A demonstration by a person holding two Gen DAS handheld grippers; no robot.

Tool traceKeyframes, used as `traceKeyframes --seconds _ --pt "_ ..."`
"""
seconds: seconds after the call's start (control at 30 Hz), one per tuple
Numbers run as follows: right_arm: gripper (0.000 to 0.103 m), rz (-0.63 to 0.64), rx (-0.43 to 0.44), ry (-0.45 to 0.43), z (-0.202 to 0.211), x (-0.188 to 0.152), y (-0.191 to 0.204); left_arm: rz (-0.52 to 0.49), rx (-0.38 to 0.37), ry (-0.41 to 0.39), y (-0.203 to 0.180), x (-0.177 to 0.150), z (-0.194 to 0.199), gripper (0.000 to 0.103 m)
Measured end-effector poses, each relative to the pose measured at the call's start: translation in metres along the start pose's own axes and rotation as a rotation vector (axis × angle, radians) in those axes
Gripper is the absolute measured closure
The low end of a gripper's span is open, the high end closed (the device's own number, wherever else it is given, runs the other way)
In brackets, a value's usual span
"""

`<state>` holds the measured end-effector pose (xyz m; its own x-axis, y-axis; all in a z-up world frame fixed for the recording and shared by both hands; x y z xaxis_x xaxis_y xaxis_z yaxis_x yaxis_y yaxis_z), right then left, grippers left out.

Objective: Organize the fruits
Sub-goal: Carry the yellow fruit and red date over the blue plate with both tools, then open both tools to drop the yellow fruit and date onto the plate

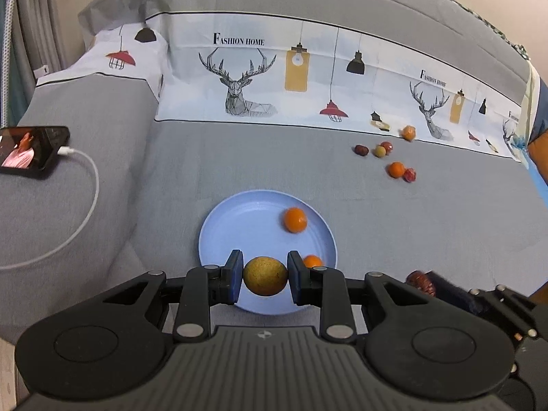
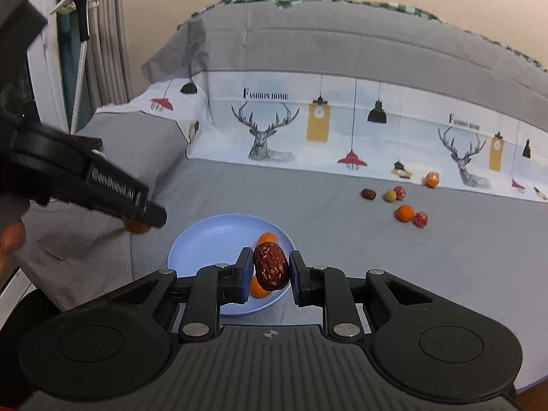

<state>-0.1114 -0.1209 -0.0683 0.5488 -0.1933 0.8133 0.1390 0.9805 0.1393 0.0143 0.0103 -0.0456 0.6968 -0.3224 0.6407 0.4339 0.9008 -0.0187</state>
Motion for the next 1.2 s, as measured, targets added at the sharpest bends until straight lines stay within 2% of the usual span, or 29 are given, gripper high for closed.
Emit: traceKeyframes --seconds 0.37,0.73,0.83,0.9,0.97,1.0,1.03,1.07,1.1,1.2 --pt "0.079 -0.033 0.007 0.087 -0.069 0.000 -0.011 -0.012 0.017 0.058 0.007 0.017 -0.064 0.073" --pt "0.079 0.007 0.041 0.195 -0.147 -0.014 -0.001 -0.038 0.051 0.156 0.028 0.011 -0.139 0.073" --pt "0.079 0.032 0.039 0.201 -0.162 -0.016 0.002 -0.065 0.050 0.141 0.031 0.013 -0.153 0.072" --pt "0.079 0.044 0.045 0.207 -0.172 -0.016 0.002 -0.097 0.061 0.100 0.031 0.019 -0.155 0.058" --pt "0.078 0.048 0.056 0.213 -0.177 -0.013 0.002 -0.090 0.066 0.051 0.034 0.027 -0.147 0.007" --pt "0.065 0.039 0.051 0.212 -0.177 -0.011 0.000 -0.084 0.061 0.028 0.036 0.030 -0.141 0.000" --pt "0.054 0.025 0.047 0.208 -0.175 -0.008 -0.003 -0.078 0.057 -0.002 0.037 0.032 -0.134 0.000" --pt "0.035 0.007 0.049 0.199 -0.170 -0.005 -0.006 -0.075 0.055 -0.018 0.039 0.032 -0.127 0.000" --pt "0.025 -0.007 0.052 0.188 -0.164 -0.003 -0.009 -0.080 0.057 -0.010 0.040 0.031 -0.121 0.000" --pt "0.020 -0.018 0.064 0.183 -0.141 -0.004 -0.012 -0.092 0.112 0.048 0.040 0.018 -0.105 0.000"
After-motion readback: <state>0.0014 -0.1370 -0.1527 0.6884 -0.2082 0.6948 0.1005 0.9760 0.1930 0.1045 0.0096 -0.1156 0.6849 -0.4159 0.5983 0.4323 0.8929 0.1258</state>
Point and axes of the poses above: each gripper's, at about its wrist camera, not at the fingertips, and z roughly against the way its jaws point, y to its left, x to its top, the point moved 4 cm from there along -z, roughly the way its jaws point, and after that the axes turned 6 degrees about -z, right-handed, at the moved point
